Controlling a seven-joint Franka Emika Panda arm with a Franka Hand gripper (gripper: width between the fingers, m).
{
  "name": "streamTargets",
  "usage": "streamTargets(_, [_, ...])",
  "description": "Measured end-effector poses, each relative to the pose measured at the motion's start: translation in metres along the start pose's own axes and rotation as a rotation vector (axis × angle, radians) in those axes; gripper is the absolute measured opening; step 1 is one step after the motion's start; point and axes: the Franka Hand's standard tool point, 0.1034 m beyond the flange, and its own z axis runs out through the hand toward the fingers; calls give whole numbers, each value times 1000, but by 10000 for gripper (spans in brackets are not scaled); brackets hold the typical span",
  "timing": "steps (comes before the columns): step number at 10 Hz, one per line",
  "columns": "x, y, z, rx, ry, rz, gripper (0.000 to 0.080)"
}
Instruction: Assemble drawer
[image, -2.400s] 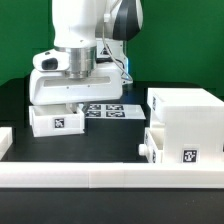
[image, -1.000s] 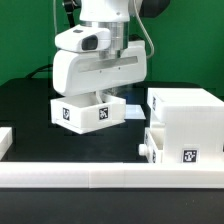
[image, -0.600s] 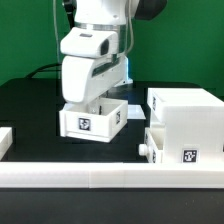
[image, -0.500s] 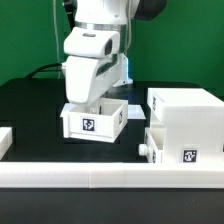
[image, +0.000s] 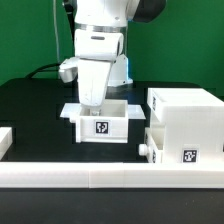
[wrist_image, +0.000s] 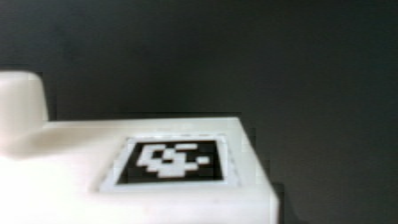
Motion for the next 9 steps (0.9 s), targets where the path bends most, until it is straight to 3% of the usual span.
streamTargets(3, [8,21,-3,-18,-32,-95,42])
streamTargets(6, [8,20,-2,-20,-32,-98,42])
streamTargets(7, [9,22,-1,-39,-29,-91,42])
streamTargets(9, [12,23,-2,-49,-27,-56,42])
